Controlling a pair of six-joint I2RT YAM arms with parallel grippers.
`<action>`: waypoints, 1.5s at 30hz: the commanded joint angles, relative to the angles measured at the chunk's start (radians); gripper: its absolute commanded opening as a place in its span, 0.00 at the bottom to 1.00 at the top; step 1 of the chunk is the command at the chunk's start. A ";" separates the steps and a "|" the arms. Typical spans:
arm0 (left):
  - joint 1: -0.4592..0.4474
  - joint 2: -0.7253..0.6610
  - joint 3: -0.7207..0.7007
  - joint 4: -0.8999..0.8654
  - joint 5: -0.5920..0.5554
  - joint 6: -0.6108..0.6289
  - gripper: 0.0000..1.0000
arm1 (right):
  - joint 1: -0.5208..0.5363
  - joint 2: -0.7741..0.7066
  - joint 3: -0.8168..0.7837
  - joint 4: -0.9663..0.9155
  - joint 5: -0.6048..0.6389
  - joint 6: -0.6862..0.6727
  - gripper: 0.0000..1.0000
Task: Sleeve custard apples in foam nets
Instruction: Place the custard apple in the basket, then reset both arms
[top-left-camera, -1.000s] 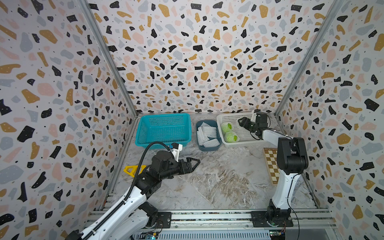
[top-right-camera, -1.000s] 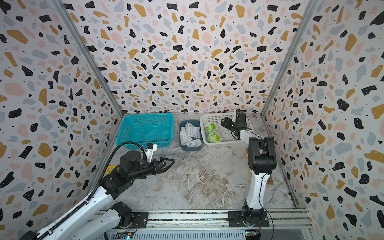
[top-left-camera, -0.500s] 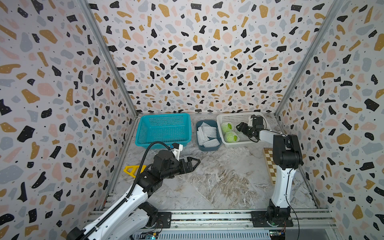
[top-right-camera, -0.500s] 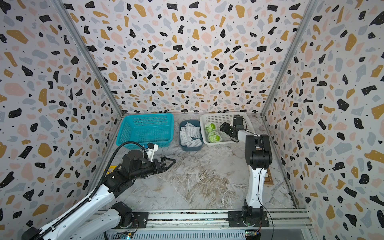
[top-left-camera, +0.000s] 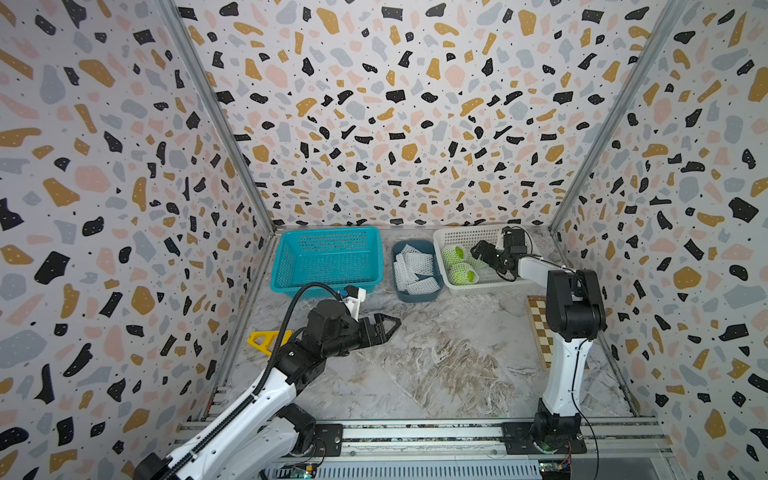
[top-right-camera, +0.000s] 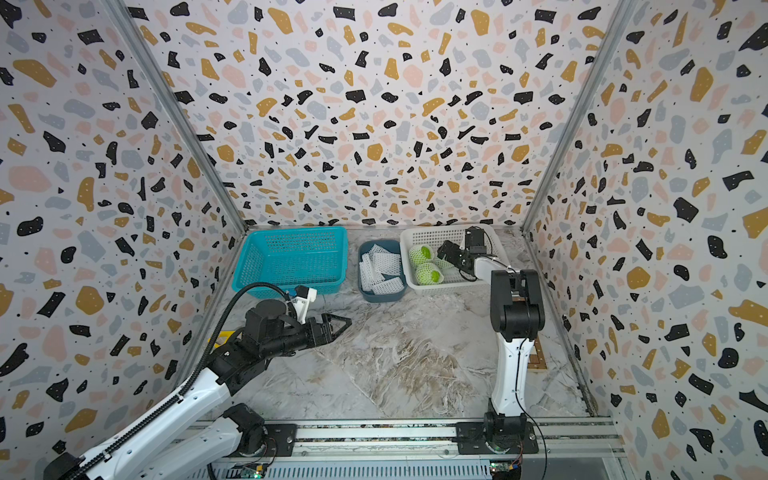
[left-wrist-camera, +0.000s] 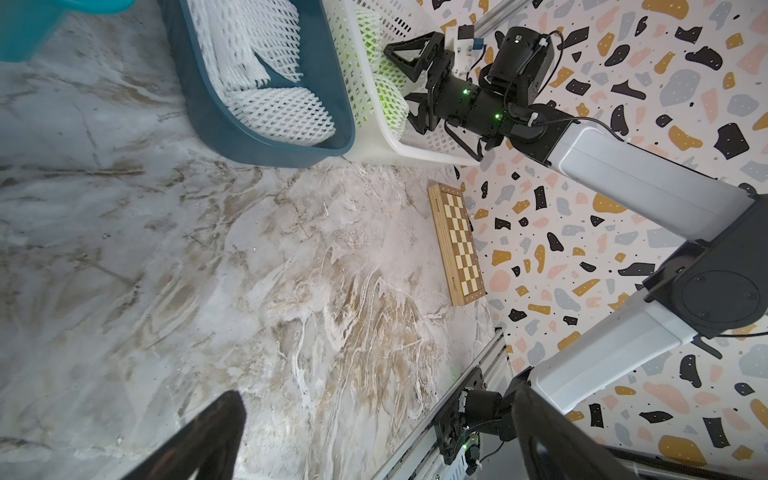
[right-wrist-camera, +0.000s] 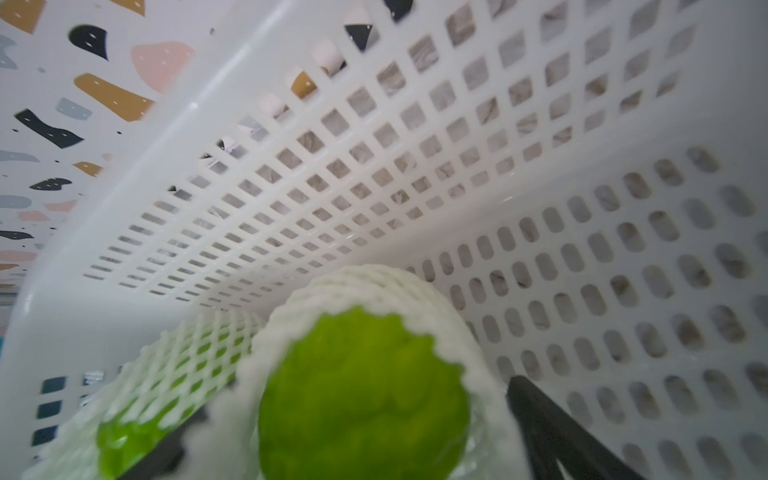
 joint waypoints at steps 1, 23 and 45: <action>0.006 -0.002 -0.008 0.036 -0.011 0.000 0.99 | 0.003 -0.120 -0.009 -0.028 0.053 -0.019 0.99; 0.059 0.132 0.267 -0.318 -0.396 0.193 0.99 | 0.093 -0.604 -0.395 -0.040 0.418 -0.090 0.99; 0.330 0.355 0.099 0.158 -0.832 0.550 0.99 | 0.103 -0.842 -1.059 0.553 0.890 -0.224 1.00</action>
